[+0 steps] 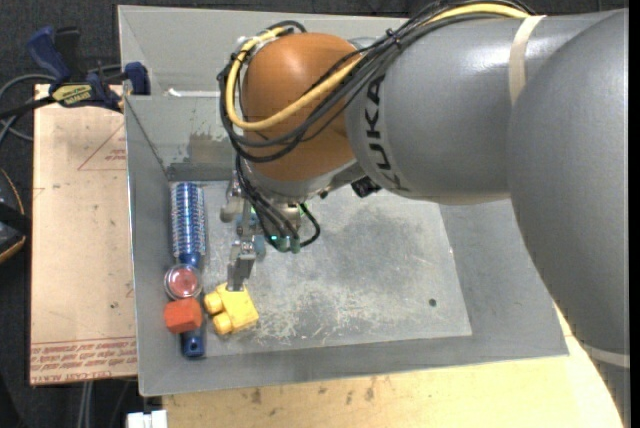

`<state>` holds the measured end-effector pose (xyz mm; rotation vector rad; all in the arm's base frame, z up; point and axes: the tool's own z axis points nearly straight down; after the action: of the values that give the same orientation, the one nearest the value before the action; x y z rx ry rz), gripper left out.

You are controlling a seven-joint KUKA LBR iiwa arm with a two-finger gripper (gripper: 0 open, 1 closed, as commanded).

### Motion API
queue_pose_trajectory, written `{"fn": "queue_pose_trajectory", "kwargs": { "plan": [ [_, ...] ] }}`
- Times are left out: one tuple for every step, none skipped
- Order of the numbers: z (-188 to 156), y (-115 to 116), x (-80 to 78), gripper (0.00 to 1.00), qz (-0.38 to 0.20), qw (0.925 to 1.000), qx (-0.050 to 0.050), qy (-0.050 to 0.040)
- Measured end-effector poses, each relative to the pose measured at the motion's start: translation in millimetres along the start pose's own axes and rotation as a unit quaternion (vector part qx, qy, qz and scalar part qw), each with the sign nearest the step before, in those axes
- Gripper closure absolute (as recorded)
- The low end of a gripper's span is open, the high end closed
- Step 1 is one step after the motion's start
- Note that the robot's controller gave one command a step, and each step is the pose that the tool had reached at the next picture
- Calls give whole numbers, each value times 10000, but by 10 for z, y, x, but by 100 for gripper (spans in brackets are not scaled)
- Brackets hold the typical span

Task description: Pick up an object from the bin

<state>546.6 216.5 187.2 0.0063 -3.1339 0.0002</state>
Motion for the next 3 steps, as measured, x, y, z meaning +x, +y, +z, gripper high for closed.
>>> {"fn": "queue_pose_trajectory", "kwargs": {
  "plan": [
    [1150,-246,438,0,125,9999,-34,-79],
    [865,-177,654,0,100,9999,-12,-42],
    [883,-289,639,0,-132,9999,-1,-33]
  ]
}}
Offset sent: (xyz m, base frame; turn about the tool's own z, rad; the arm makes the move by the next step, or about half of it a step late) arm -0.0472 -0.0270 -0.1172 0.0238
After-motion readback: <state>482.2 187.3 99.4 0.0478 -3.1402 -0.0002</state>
